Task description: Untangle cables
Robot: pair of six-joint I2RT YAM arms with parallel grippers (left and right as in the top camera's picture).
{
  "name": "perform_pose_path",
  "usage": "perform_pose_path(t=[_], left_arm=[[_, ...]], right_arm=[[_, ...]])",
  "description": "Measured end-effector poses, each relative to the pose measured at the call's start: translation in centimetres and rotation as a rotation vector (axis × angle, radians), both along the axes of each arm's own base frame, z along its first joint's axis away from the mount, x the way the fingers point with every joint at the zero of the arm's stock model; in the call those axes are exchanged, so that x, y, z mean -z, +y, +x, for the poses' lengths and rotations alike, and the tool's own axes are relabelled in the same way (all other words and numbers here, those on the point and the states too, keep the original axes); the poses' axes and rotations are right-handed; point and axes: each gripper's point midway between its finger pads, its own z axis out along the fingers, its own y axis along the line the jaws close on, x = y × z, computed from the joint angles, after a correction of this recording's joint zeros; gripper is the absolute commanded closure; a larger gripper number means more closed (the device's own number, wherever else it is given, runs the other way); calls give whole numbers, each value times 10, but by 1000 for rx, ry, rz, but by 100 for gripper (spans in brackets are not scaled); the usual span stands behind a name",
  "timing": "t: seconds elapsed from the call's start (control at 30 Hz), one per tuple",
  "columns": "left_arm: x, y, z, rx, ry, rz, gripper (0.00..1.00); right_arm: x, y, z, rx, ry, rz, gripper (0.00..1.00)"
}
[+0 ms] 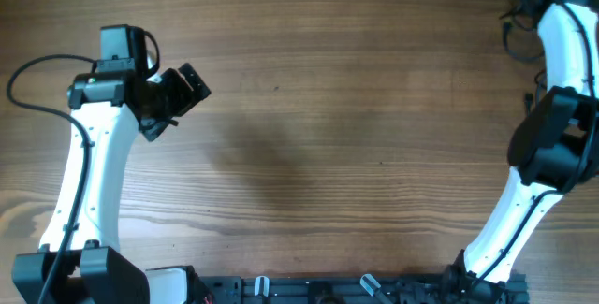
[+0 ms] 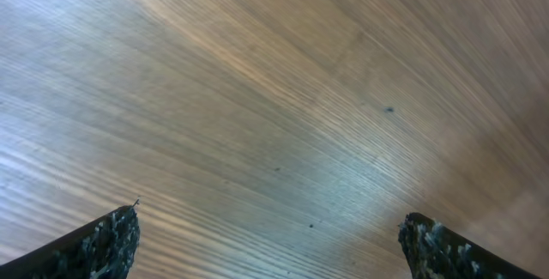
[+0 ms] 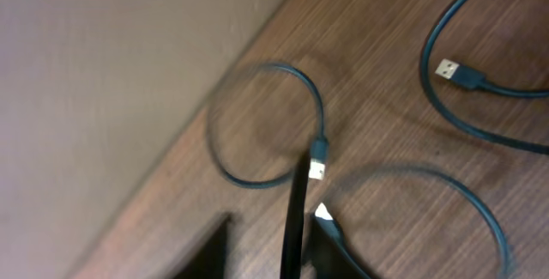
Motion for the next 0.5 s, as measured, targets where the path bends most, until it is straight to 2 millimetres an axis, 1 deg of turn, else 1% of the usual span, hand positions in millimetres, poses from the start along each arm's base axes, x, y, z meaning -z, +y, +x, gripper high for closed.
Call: perform_pose_path(t=[0.07, 0.17, 0.2, 0.23, 0.3, 0.33, 0.37, 0.4, 0.43, 0.47, 0.5], left_arm=[[0, -11, 5, 32, -17, 0, 0], [-1, -17, 7, 51, -28, 0, 0], [-1, -18, 8, 54, -29, 1, 0], [-1, -19, 8, 55, -30, 1, 0], [-1, -19, 8, 55, -31, 1, 0], [-1, -19, 8, 55, -30, 0, 0], [-1, -19, 8, 55, -30, 1, 0], [-1, -19, 8, 55, -31, 1, 0], [-1, -19, 8, 55, -30, 1, 0], [-1, -19, 7, 55, -29, 0, 0], [-1, -19, 8, 55, -29, 0, 0]], right_arm=[[1, -12, -4, 5, -34, 86, 0], [-7, -16, -2, -40, -92, 166, 0], [-16, -13, 1, -70, -123, 182, 0], [-29, -9, 3, -102, -151, 182, 0], [-96, 10, 0, -203, -250, 115, 0], [-131, 21, -7, -242, -290, 76, 0], [-167, 35, -19, -283, -326, 37, 0], [-202, 54, -35, -329, -354, -3, 0], [-243, 80, -56, -392, -391, -54, 0], [-275, 109, -79, -457, -414, -97, 0], [-290, 129, -93, -504, -419, -121, 0]])
